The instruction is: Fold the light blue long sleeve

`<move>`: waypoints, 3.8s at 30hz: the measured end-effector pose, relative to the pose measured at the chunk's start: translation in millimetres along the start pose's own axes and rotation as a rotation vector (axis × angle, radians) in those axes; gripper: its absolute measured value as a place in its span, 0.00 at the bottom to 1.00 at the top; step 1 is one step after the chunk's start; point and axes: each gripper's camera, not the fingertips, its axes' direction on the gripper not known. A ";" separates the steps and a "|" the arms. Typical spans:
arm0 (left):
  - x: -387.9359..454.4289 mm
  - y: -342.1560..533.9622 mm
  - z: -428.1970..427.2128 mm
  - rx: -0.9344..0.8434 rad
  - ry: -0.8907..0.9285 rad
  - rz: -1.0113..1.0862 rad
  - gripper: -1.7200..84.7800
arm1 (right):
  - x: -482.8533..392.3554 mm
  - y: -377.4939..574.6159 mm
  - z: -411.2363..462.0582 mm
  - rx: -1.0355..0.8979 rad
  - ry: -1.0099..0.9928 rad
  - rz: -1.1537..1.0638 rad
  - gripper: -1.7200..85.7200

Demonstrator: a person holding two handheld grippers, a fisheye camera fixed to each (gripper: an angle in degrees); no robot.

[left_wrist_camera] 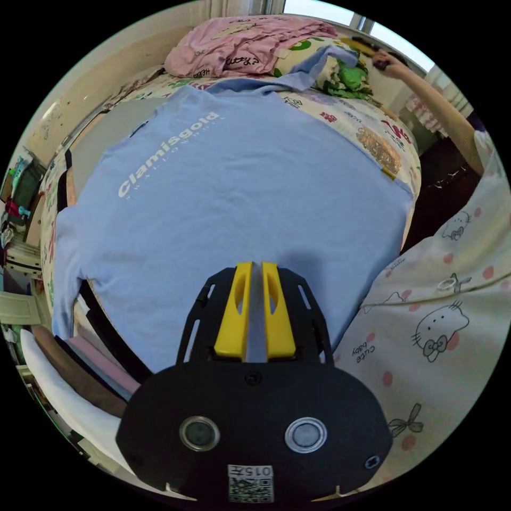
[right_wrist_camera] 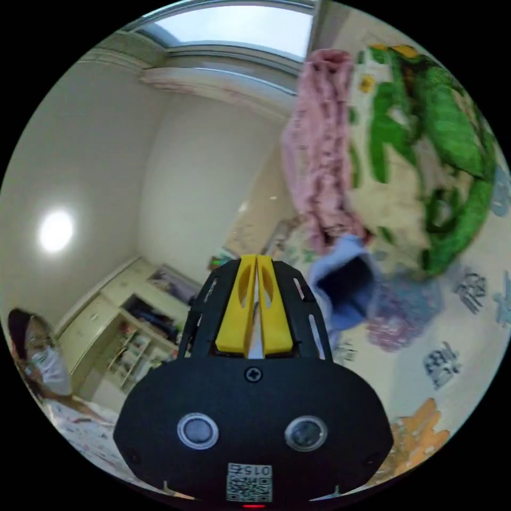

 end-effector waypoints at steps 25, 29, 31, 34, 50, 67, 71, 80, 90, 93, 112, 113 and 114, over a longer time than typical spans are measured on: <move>-19.1 23.9 79.7 0.109 0.241 -0.335 0.03 | 198.2 279.4 198.9 -1.094 1.145 -0.873 0.15; -12.0 13.4 109.2 0.064 0.208 -0.298 0.03 | 191.0 223.3 146.6 -0.862 1.107 -0.605 0.07; -10.8 11.1 121.2 0.065 0.210 -0.288 0.03 | 171.3 186.2 109.0 -0.736 0.967 -0.478 0.07; -12.9 9.4 142.9 0.067 0.218 -0.291 0.03 | 127.9 119.7 34.1 -0.473 0.709 -0.284 0.07; -13.0 13.5 237.8 0.345 0.460 -0.318 0.07 | 41.8 133.9 -143.2 -0.291 -0.228 0.042 0.06; -15.3 -68.7 407.1 0.615 1.437 -0.492 0.23 | 57.2 263.8 -164.9 -0.822 -0.086 -0.336 0.06; -9.3 -51.8 363.8 0.475 1.006 -0.368 0.11 | 73.2 282.8 -150.7 -1.005 -0.071 -0.450 0.06; -9.5 53.2 403.5 0.289 0.714 -0.528 0.07 | 219.7 258.5 -120.1 -1.084 -0.159 -0.107 0.07; -9.3 77.5 419.0 0.287 0.741 -0.658 0.16 | 450.7 91.9 -156.7 -0.519 0.402 0.164 0.14; 1.5 75.2 418.8 0.262 0.751 -0.651 0.15 | 508.1 69.8 -134.5 -0.519 0.424 0.209 0.14; 38.3 87.2 365.2 0.183 0.591 -0.723 0.07 | 698.0 150.1 -131.7 -0.716 0.851 -0.258 0.07; 41.2 90.7 358.8 0.195 0.592 -0.727 0.08 | 688.9 171.7 -145.9 -0.754 0.820 -0.371 0.08; 44.8 94.7 352.5 0.207 0.586 -0.729 0.08 | 683.2 183.5 -154.1 -0.772 0.792 -0.420 0.09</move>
